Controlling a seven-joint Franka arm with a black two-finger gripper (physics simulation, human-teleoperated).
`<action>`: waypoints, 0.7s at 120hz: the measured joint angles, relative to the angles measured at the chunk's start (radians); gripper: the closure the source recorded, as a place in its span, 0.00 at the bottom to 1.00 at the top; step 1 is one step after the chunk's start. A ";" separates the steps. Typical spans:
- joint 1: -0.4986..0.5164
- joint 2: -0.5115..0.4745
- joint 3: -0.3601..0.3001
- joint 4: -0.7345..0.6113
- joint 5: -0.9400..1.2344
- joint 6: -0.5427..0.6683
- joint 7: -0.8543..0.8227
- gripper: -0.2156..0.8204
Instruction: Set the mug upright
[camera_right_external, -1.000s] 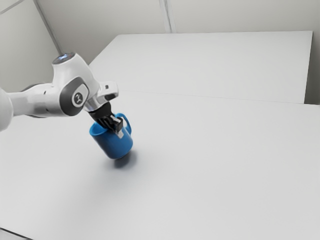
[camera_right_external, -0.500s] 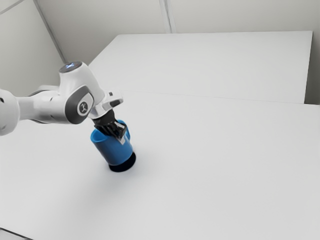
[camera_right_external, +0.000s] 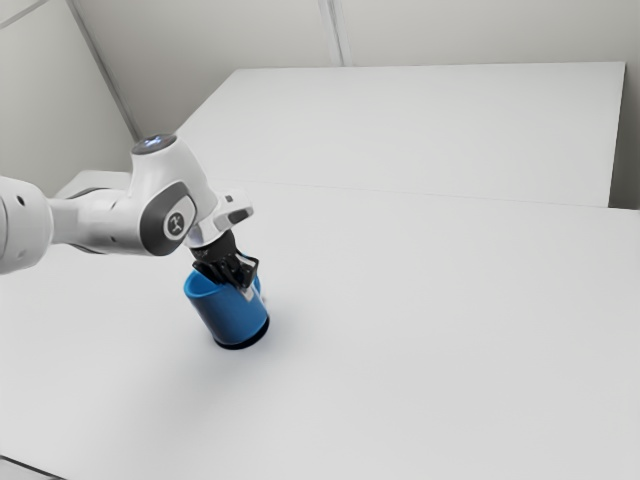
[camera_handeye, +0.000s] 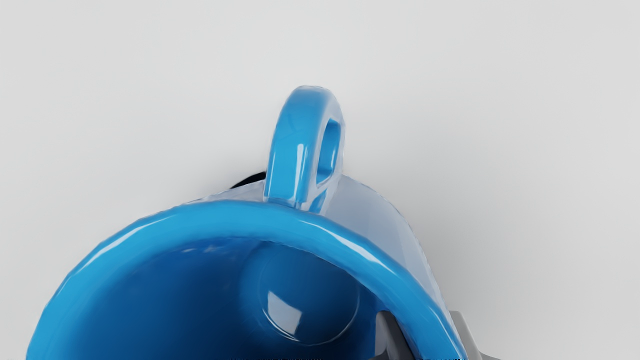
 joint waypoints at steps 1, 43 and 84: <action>0.000 0.000 0.000 0.000 0.000 0.000 -0.001 0.96; -0.017 -0.024 -0.001 0.003 -0.033 -0.004 0.017 0.48; -0.016 -0.045 0.001 0.114 -0.039 -0.106 0.033 0.28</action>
